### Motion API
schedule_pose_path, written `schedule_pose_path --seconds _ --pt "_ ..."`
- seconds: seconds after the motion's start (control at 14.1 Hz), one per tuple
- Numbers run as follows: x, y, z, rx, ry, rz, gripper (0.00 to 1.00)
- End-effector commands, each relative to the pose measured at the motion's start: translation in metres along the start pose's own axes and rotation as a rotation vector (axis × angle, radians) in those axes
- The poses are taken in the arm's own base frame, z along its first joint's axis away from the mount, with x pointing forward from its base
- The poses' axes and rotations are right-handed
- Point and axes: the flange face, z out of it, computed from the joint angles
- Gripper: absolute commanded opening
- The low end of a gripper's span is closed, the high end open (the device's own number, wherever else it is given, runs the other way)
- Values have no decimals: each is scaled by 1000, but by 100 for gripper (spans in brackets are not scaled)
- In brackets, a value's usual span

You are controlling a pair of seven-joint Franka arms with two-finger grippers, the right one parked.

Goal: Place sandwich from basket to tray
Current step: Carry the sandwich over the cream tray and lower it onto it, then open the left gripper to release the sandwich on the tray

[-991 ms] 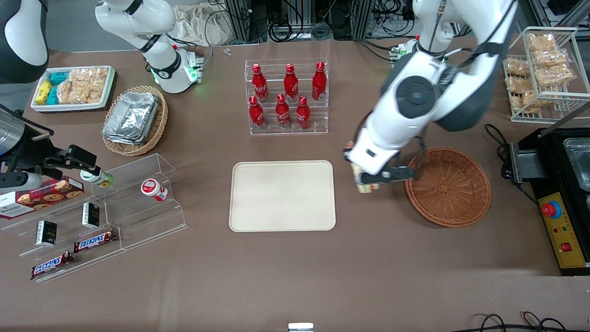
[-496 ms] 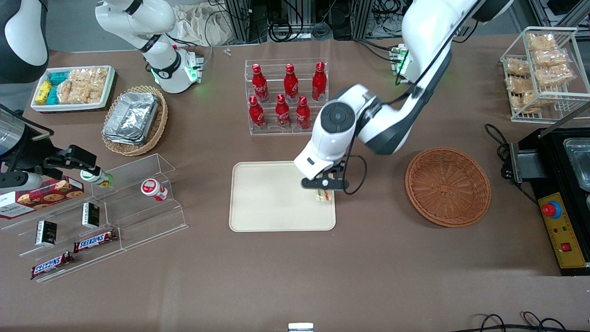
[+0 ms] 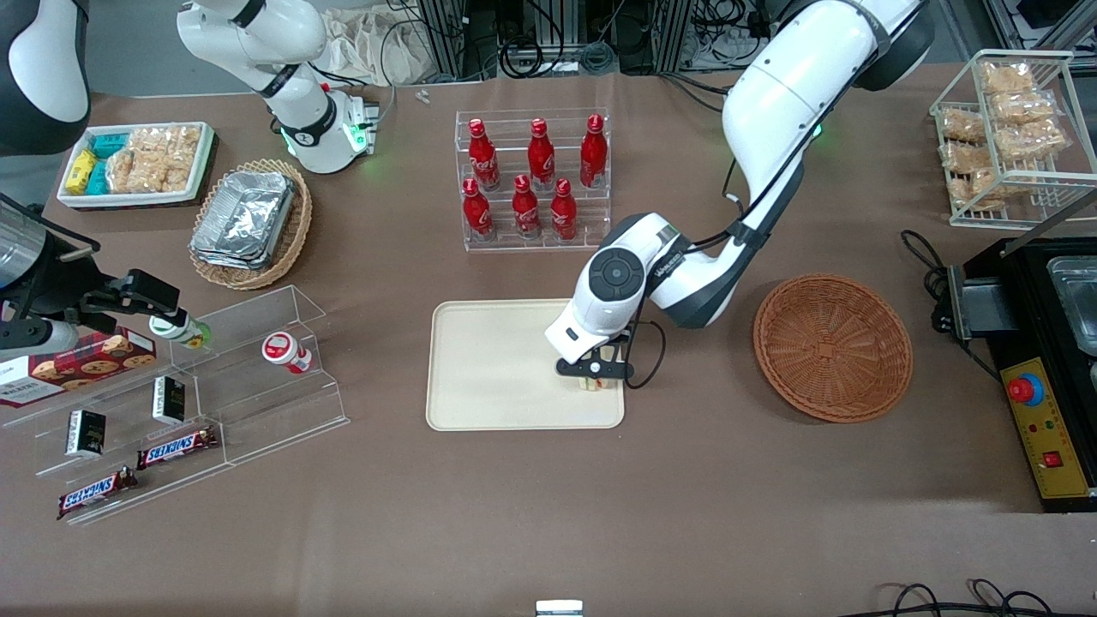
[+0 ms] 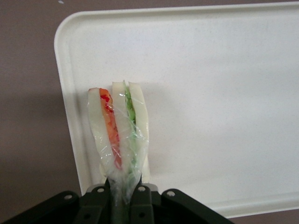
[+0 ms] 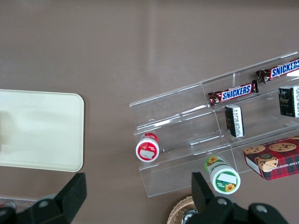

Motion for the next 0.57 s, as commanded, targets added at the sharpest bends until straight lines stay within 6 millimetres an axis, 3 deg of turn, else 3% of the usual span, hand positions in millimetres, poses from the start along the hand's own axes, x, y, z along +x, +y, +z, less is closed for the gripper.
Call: schedule_pose_path --seconds 0.0,0.07,0.14,0.28,0.5 --pt "6 5 9 5 14 12 55" --pt "7 3 10 8 13 11 89" --pt "8 2 9 7 14 13 98" --pt "13 -4 -11 6 28 -6 99" --pt "24 -45 -77 65 6 -65 99"
